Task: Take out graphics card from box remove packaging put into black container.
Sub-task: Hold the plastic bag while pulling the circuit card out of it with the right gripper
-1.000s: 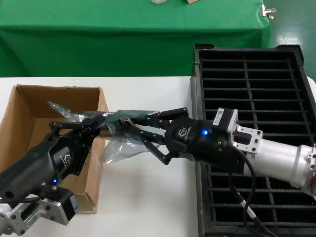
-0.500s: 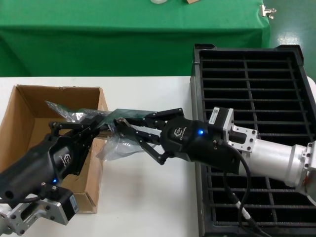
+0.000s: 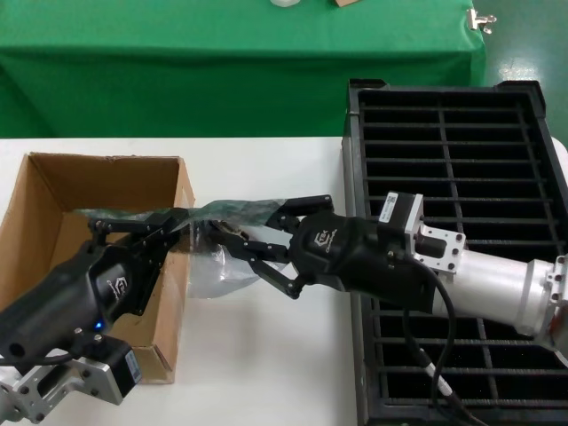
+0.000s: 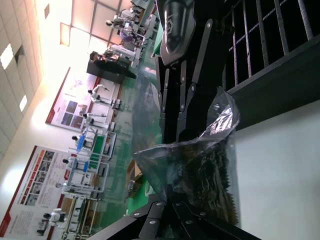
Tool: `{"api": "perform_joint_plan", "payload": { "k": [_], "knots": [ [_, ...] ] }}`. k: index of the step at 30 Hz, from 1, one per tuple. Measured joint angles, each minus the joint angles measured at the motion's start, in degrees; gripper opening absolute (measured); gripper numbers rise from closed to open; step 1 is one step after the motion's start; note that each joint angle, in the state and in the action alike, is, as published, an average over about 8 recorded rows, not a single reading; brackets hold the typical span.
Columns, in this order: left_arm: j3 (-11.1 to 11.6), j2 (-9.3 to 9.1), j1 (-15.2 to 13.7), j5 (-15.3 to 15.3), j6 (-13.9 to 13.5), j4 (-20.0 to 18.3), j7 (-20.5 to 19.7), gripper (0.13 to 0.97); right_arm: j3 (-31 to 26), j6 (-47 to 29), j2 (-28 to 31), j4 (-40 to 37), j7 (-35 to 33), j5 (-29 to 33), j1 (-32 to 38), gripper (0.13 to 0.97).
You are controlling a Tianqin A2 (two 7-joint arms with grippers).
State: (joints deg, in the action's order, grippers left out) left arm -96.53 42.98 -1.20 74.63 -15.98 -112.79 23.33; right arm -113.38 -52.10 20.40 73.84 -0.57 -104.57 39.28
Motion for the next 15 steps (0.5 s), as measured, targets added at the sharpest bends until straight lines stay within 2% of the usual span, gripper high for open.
{"api": "perform_joint_plan", "payload": {
  "k": [3,11,15],
  "knots": [
    [0.00,0.00,0.00,0.00,0.00,0.00,0.00,0.139,0.18,-0.08,0.19,0.03,0.03,-0.12,-0.03,0.226],
    [0.00,0.00,0.00,0.00,0.00,0.00,0.00,0.139,0.42,-0.01,-0.13,-0.76,-0.27,-0.27,0.29,0.327],
    [0.00,0.00,0.00,0.00,0.00,0.00,0.00,0.139,0.31,-0.01,-0.49,-1.23,-0.37,-0.20,0.53,0.324]
  ]
}}
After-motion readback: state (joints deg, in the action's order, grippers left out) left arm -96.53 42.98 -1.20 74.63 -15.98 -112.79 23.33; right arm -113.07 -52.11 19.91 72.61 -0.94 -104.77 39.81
